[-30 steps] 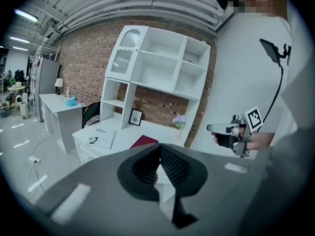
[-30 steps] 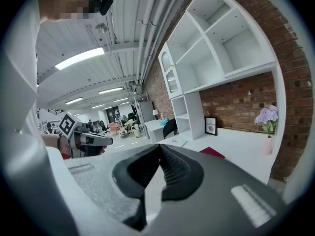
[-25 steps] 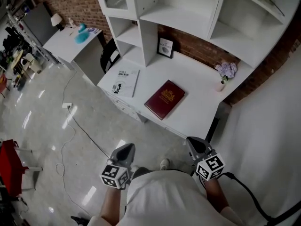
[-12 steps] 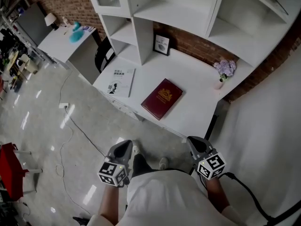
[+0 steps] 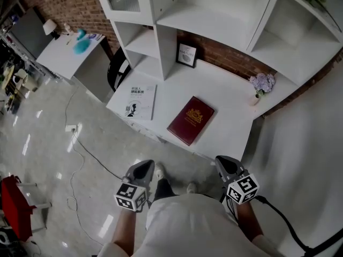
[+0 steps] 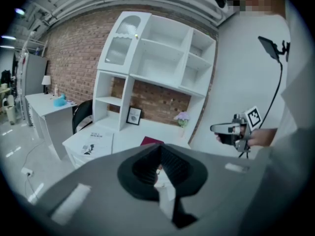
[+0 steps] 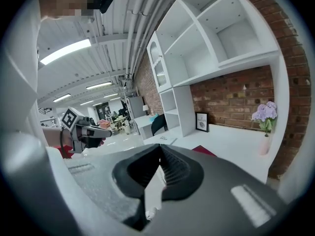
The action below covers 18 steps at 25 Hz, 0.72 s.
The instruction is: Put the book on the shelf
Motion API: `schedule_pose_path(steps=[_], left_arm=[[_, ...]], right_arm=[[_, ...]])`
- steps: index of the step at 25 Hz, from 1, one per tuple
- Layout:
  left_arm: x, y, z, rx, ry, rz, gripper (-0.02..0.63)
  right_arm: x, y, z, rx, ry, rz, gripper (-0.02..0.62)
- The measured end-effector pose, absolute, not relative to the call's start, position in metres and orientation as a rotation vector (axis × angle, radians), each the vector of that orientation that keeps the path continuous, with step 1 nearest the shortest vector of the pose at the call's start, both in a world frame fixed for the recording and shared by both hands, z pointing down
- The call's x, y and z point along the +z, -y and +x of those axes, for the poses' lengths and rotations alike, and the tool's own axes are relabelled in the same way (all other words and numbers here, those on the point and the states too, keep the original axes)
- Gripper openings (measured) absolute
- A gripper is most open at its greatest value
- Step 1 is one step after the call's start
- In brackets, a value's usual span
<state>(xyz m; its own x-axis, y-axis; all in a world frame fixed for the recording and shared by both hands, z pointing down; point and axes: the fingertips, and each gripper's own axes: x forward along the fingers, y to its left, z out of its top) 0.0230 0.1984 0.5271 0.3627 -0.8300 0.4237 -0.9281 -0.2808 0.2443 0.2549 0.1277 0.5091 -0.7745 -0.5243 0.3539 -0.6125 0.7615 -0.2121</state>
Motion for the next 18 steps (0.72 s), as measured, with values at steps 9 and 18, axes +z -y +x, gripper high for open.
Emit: schedule_pose_path(steps=[9, 18], left_arm=[[0.535, -0.151, -0.03, 0.34, 1.403, 2.246, 0.006], [0.56, -0.122, -0.067, 0.446, 1.202, 2.351, 0.006]], right_arm=[[0.513, -0.097, 0.196, 0.5, 2.648, 0.979, 0.002], [0.533, -0.085, 0.145, 0.562, 2.592, 1.09, 0.002]])
